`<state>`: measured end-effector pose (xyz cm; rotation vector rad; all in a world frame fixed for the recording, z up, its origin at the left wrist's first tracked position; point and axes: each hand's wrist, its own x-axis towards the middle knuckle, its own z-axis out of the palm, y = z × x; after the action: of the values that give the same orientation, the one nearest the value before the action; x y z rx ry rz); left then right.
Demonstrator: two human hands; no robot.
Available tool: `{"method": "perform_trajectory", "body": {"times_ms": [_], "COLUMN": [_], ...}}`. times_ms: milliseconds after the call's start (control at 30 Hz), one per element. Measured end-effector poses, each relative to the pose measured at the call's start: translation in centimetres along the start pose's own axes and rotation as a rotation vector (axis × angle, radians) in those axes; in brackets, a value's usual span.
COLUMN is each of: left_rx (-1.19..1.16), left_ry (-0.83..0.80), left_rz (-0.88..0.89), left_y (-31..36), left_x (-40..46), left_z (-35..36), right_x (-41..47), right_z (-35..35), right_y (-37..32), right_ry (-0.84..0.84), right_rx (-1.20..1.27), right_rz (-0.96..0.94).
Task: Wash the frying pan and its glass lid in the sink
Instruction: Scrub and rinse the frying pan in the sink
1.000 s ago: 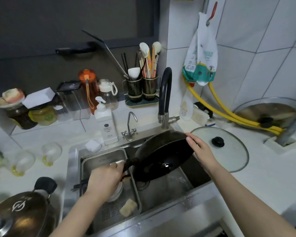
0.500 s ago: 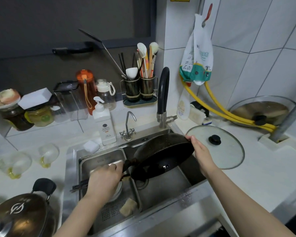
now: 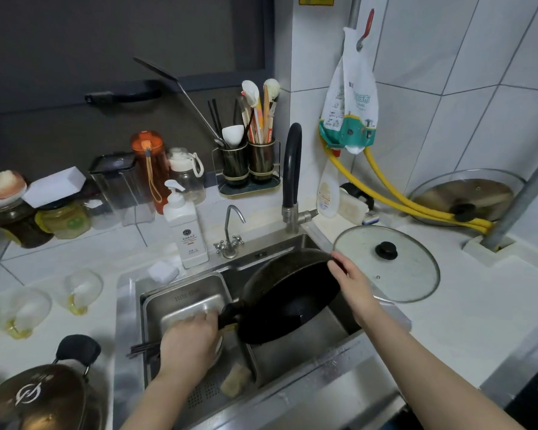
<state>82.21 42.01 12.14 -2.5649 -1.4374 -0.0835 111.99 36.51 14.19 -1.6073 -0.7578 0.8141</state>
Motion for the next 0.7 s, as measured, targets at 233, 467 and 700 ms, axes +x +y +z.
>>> {"method": "perform_trajectory", "body": {"times_ms": [233, 467, 700], "left_rx": [-0.185, -0.73, -1.027], "left_ry": [-0.058, -0.337, -0.365], "left_rz": [-0.176, -0.408, -0.537], "left_y": [1.1, 2.4, 4.3], "left_x": [-0.6, -0.3, -1.2], "left_z": [0.3, 1.0, 3.5], "right_x": [-1.9, -6.2, -7.4], "right_z": [1.9, 5.5, 5.7], "right_y": [3.9, 6.7, 5.9], "right_ry": [0.039, -0.115, 0.057], "right_rx": [0.037, 0.149, 0.216], "right_rz": [0.251, 0.501, 0.403]}}
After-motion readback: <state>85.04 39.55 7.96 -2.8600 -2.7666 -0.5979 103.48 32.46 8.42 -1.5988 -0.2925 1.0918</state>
